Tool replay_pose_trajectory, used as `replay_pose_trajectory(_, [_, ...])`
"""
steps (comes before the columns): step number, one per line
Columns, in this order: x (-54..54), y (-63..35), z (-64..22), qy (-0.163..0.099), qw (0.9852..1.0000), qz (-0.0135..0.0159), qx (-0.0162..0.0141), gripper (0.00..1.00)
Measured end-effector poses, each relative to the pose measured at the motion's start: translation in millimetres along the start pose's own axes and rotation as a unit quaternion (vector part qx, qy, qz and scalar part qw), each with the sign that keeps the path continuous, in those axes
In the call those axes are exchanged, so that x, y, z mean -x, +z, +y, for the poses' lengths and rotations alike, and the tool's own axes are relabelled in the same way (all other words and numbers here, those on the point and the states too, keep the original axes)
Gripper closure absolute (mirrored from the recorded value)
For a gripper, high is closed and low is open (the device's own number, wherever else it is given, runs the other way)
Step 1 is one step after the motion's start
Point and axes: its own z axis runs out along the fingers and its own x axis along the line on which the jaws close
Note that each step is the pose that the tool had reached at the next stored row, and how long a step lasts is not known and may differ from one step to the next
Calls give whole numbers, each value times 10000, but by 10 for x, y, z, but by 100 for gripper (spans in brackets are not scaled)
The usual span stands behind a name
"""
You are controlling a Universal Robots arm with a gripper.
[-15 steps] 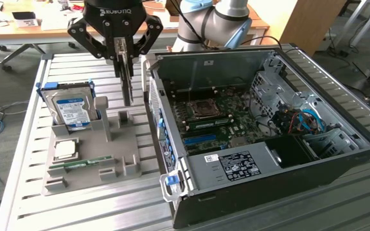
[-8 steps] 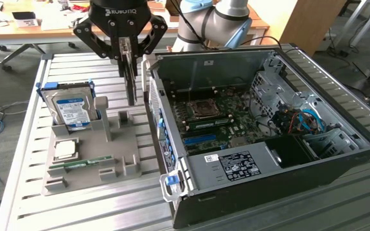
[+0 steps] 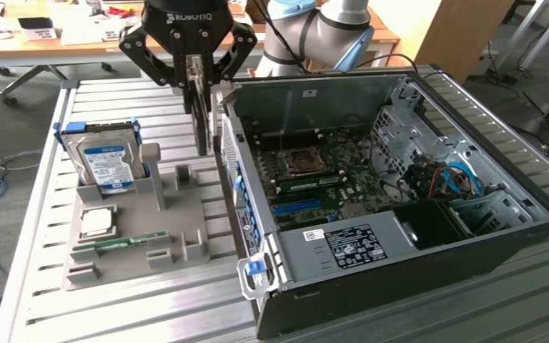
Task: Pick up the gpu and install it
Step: 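Pick up the gpu and move the gpu toward the slot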
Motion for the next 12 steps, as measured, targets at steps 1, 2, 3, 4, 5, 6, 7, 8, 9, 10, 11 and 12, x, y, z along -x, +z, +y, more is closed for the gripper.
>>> replay_pose_trajectory(1, [12,1,0,0,10000,0,0,73])
replay_pose_trajectory(2, [24,1,0,0,10000,0,0,73])
replay_pose_trajectory(3, [36,1,0,0,10000,0,0,73])
replay_pose_trajectory(4, [49,1,1,0,10000,0,0,73])
replay_pose_trajectory(5, [62,1,1,0,10000,0,0,73])
replay_pose_trajectory(6, [76,2,1,0,10000,0,0,73])
replay_pose_trajectory(7, [90,2,1,0,10000,0,0,73])
replay_pose_trajectory(8, [104,2,2,0,10000,0,0,73])
replay_pose_trajectory(9, [119,3,2,0,10000,0,0,73])
replay_pose_trajectory(10, [135,3,2,0,10000,0,0,73])
replay_pose_trajectory(11, [152,3,2,0,10000,0,0,73])
replay_pose_trajectory(12, [168,4,2,0,10000,0,0,73])
